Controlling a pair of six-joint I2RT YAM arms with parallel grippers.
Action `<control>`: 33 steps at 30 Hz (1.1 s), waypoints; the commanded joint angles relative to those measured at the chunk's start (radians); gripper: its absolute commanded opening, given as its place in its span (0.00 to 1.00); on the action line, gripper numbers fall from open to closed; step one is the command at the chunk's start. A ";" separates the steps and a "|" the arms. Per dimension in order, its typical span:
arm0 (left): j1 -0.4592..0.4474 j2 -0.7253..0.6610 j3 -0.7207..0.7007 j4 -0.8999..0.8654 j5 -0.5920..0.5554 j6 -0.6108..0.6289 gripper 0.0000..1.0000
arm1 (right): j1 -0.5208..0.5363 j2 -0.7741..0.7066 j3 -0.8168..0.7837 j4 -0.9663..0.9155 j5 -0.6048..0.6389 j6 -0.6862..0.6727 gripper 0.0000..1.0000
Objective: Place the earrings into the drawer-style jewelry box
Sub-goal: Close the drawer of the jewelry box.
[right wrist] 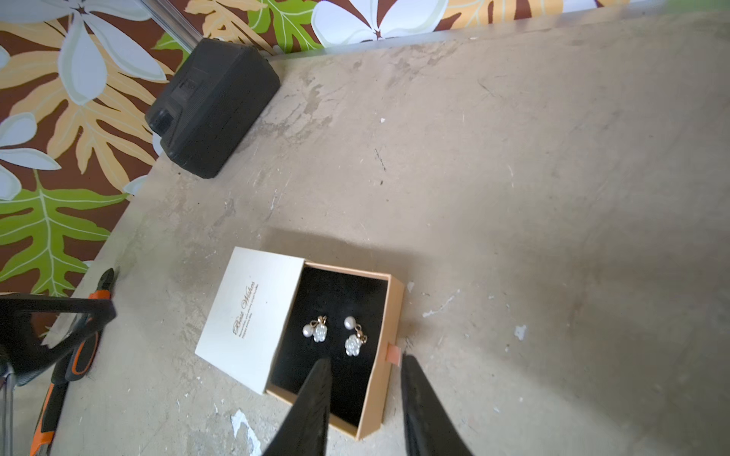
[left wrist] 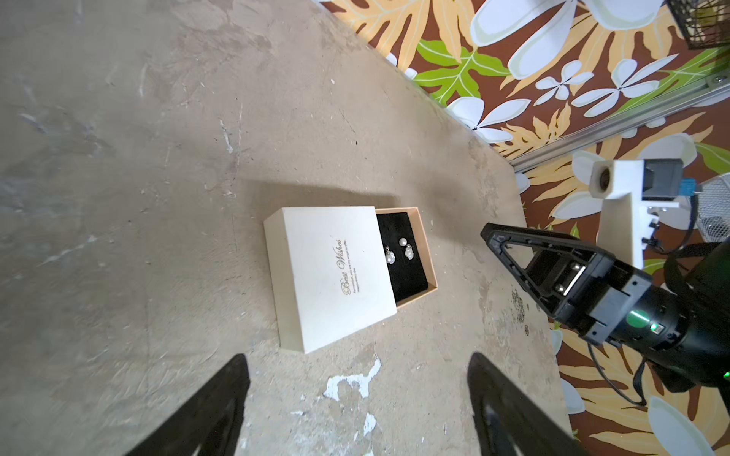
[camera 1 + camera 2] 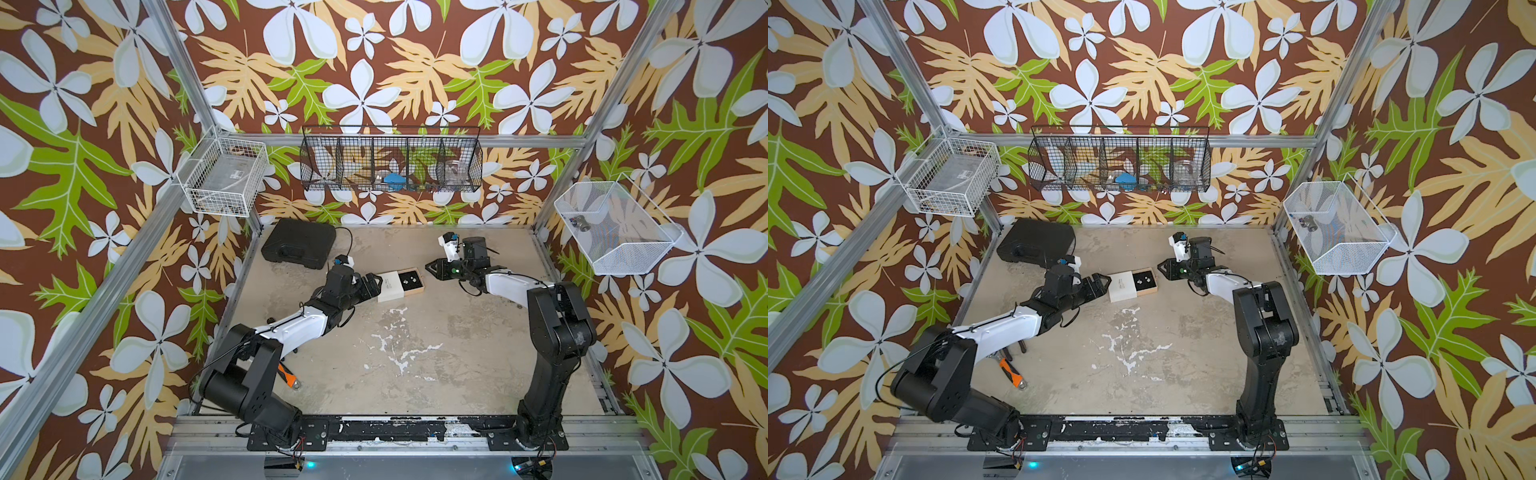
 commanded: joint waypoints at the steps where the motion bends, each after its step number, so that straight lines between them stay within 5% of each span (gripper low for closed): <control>1: 0.003 0.075 0.050 0.049 0.079 0.002 0.89 | -0.001 0.027 0.014 0.069 -0.046 0.043 0.36; 11: 0.010 0.253 0.171 0.031 0.079 0.015 0.92 | 0.001 0.108 0.057 0.030 -0.032 0.047 0.47; 33: 0.013 0.382 0.285 0.027 0.127 0.007 0.90 | 0.044 0.135 0.051 0.029 -0.046 0.061 0.48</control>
